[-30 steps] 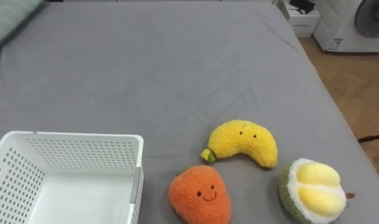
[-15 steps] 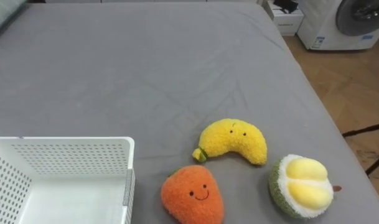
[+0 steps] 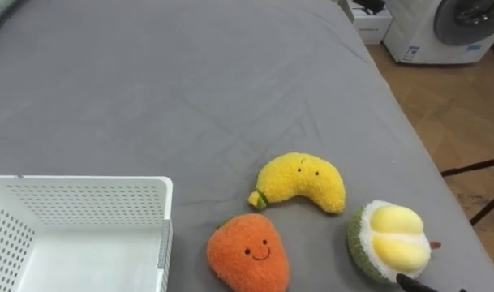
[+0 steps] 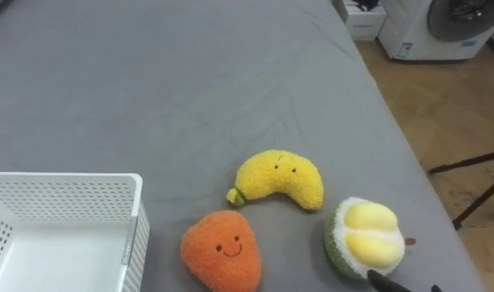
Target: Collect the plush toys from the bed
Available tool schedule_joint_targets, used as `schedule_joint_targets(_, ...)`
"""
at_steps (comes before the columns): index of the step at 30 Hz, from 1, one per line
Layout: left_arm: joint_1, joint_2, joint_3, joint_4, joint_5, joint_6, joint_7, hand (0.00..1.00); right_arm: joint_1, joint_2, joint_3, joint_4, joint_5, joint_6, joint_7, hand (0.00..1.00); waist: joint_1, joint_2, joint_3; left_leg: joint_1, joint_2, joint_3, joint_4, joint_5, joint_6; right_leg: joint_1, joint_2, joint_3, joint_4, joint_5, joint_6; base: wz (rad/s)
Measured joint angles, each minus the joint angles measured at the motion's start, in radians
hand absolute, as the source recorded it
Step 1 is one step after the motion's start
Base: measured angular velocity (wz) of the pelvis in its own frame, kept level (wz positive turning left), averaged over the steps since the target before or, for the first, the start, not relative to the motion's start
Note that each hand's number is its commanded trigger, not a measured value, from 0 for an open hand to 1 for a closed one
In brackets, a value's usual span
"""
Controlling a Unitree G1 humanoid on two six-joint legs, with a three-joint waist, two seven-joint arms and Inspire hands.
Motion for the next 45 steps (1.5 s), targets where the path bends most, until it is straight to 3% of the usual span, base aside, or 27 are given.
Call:
schedule_joint_targets(8, 0.002, 0.009, -0.005, -0.017, 0.029, 0.0, -0.017, 0.0, -0.003, -0.013, 0.049, -0.156, -0.199, -0.004, 0.0, 0.0, 0.013, 0.002, 0.0018, -0.009, 0.001, -0.007, 0.0, 0.0, 0.0, -0.002, -0.003, -0.022, 0.001, 0.005, -0.001, 0.03)
schedule_joint_targets(12, 0.005, 0.008, -0.008, -0.033, 0.043, 0.008, -0.016, 0.0, -0.001, -0.013, 0.106, -0.161, -0.37, -0.005, 0.005, 0.0, 0.021, 0.002, 0.002, -0.009, 0.0, -0.009, 0.0, 0.0, 0.0, -0.002, -0.003, -0.022, 0.002, 0.005, -0.001, 0.0)
schedule_joint_targets(23, 0.017, 0.008, -0.027, -0.051, 0.05, 0.016, -0.012, 0.0, -0.001, -0.015, 0.155, -0.163, -0.622, -0.005, 0.041, 0.0, 0.041, 0.004, 0.002, -0.01, 0.0, -0.007, 0.002, 0.0, 0.001, -0.001, -0.004, -0.022, 0.015, 0.005, -0.001, 0.0)
schedule_joint_targets(30, 0.024, 0.008, -0.027, -0.058, 0.072, 0.018, -0.012, 0.0, -0.001, -0.015, 0.154, -0.17, -0.69, -0.002, 0.073, 0.0, 0.043, 0.001, 0.0002, -0.014, 0.0, -0.008, 0.003, 0.0, 0.001, -0.001, -0.004, -0.023, 0.017, 0.005, -0.001, 0.0)
schedule_joint_targets(35, 0.027, 0.01, -0.033, -0.074, 0.073, 0.023, -0.012, 0.0, -0.001, -0.015, 0.164, -0.168, -0.741, 0.007, 0.095, 0.0, 0.04, -0.004, -0.001, -0.017, 0.0, -0.011, 0.004, 0.0, 0.001, -0.001, -0.006, -0.027, 0.014, 0.005, -0.001, 0.01)
schedule_joint_targets(45, 0.036, 0.019, -0.03, -0.086, 0.222, 0.037, -0.021, 0.0, 0.0, -0.033, 0.169, -0.006, -0.926, 0.014, 0.145, 0.0, 0.062, -0.02, -0.0045, -0.005, -0.002, -0.033, 0.015, -0.002, 0.002, 0.034, -0.006, -0.042, -0.001, 0.006, 0.0, 0.06)
